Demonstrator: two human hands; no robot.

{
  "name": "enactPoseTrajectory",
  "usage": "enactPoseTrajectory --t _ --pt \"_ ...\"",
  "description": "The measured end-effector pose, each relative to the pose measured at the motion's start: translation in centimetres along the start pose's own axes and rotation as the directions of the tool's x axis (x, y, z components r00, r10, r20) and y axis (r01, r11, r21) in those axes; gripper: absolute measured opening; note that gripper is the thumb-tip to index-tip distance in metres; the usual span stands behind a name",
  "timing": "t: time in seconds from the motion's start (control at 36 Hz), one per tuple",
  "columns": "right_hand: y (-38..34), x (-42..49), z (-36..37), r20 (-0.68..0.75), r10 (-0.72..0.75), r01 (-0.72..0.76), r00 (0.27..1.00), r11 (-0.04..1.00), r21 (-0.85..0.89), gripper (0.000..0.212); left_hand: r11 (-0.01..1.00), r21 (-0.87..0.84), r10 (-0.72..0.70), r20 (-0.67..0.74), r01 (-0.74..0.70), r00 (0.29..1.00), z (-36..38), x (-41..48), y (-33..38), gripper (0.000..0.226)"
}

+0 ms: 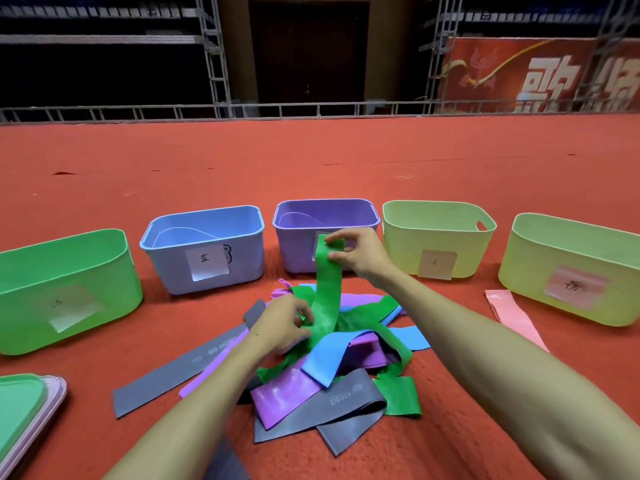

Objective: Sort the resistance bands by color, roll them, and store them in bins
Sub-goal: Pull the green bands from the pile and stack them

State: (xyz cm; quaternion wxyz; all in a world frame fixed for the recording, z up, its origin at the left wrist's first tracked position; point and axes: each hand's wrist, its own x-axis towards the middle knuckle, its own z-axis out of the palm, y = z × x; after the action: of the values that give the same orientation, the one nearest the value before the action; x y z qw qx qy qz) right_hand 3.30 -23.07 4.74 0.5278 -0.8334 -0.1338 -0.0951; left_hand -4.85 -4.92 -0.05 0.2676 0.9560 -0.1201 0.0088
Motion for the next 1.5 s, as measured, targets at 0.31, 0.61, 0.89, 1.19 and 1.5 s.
enactPoseTrajectory --t 0.31,0.61,0.89,1.19,1.5 --pt "-9.9 -3.1 -5.1 -0.116 -0.29 0.294 0.95 0.956 0.022 0.022 0.955 -0.238 0.133 -0.201 -0.18 0.971 -3.5 -3.4 2.9 0.032" --pt "-15.5 -6.9 -8.9 -0.219 -0.337 0.369 0.916 0.921 0.125 0.021 0.781 -0.503 0.244 -0.301 -0.37 0.922 -1.6 -7.5 7.4 0.044" --pt "-12.6 -10.3 -11.6 -0.299 -0.274 0.309 0.914 0.948 0.077 0.021 0.856 -0.331 0.37 -0.142 -0.397 0.918 4.8 -10.6 8.7 0.031" --pt "-8.4 -13.3 -12.8 -0.3 -0.188 0.221 0.935 0.972 0.081 0.022 0.864 -0.429 0.324 0.07 -0.264 0.944 8.5 -13.2 9.0 0.05" --pt "-6.4 -14.3 -12.3 -0.267 -0.179 0.191 0.947 0.981 0.02 0.025 0.957 -0.144 0.284 0.262 -0.253 0.922 8.7 -12.6 9.0 0.062"
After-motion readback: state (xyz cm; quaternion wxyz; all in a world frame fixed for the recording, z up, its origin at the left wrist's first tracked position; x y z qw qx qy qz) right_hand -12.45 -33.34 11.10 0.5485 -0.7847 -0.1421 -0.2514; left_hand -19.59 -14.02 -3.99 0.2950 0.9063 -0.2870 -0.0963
